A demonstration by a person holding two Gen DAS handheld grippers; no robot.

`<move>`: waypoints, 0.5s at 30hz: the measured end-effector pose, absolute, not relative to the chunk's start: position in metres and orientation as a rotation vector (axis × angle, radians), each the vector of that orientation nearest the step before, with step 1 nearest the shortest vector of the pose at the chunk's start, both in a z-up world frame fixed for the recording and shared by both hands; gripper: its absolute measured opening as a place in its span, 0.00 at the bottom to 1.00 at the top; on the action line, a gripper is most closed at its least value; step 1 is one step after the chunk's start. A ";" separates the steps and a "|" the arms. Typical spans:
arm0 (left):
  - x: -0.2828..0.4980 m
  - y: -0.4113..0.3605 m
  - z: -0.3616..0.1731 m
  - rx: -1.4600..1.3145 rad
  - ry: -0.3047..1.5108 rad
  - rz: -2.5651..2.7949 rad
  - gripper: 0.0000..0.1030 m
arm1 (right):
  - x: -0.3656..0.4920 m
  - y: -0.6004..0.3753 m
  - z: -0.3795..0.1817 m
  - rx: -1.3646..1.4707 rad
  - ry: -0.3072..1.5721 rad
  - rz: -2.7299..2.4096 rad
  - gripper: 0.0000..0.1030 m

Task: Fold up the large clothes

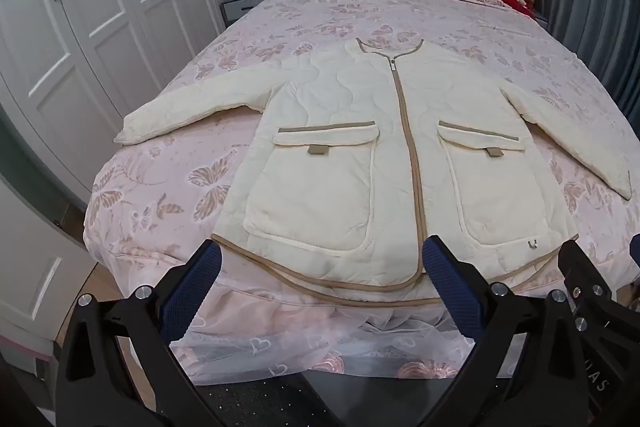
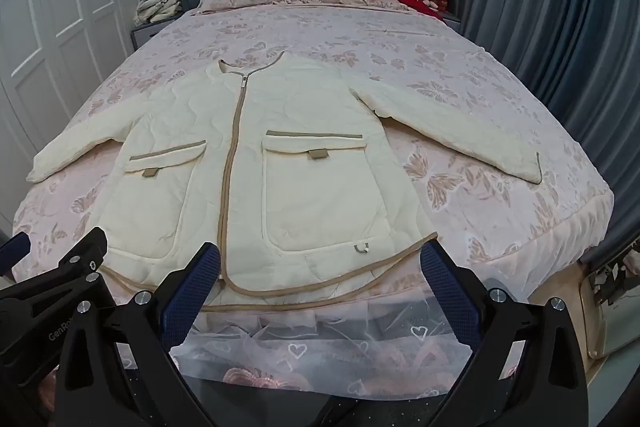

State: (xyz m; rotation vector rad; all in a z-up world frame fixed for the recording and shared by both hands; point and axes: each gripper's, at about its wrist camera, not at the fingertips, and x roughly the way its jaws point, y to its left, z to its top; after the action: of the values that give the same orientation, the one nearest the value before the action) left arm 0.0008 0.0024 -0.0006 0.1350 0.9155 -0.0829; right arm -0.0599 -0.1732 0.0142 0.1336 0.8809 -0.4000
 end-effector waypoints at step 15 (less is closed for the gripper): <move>0.003 0.007 0.005 0.163 0.902 -0.068 0.95 | -0.060 -0.174 0.011 0.124 0.878 -0.409 0.95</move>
State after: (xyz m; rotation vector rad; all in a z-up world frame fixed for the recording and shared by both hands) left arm 0.0033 0.0071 0.0052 0.1629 0.9018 -0.0684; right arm -0.0603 -0.1744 0.0113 0.1237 0.8776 -0.4093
